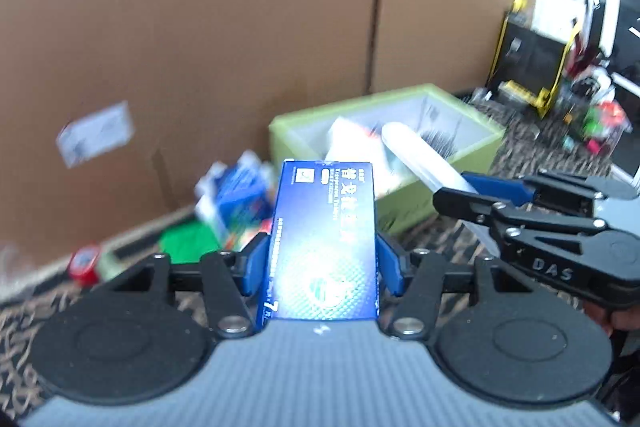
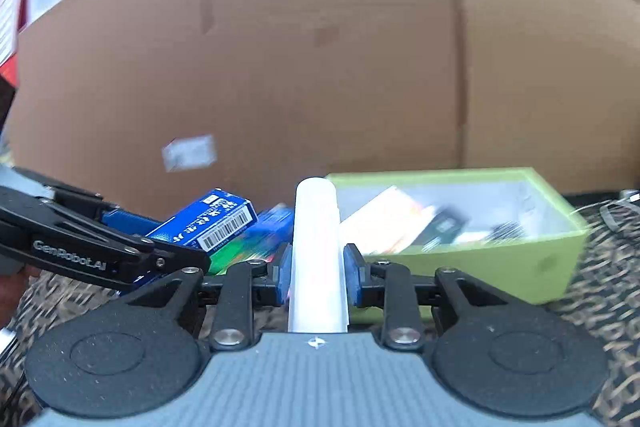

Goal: Organize objects
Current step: 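Lower the blue box and white case into the green shoebox and open both grippers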

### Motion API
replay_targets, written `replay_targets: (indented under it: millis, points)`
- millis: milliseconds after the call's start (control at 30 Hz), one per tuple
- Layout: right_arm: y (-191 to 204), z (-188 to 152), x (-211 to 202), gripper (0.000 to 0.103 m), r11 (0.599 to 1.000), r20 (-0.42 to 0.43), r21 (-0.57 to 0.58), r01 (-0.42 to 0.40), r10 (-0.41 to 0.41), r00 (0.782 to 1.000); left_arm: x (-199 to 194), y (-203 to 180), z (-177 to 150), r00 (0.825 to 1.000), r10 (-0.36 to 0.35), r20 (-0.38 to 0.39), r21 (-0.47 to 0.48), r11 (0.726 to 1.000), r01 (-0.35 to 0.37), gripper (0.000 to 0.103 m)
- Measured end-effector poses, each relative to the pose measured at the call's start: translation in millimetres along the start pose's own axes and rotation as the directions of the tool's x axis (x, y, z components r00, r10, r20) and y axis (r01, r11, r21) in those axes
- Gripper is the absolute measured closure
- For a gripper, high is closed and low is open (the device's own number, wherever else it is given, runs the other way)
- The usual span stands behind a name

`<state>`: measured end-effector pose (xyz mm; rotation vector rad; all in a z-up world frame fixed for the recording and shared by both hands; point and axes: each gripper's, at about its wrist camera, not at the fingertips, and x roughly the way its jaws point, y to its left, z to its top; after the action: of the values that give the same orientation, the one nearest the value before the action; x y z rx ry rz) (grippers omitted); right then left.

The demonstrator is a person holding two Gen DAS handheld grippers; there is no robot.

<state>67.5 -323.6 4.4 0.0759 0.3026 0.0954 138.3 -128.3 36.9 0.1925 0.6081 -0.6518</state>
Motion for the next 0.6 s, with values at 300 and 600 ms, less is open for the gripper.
replay_targets:
  millis: [300, 600]
  points:
    - [-77.2, 32.1, 32.1, 0.072, 0.975, 0.043, 0.173, 0.139, -0.148, 0.988, 62.8, -46.8, 67.9, 0.998, -0.013, 0.062, -0.007, 1.000, 0.014, 0.047]
    - [-122.6, 24.9, 89.5, 0.072, 0.926, -0.026, 0.314, 0.210, -0.212, 0.977, 146.9, -57.0, 86.3, 1.000, 0.002, 0.004, -0.029, 1.000, -0.002, 0.047]
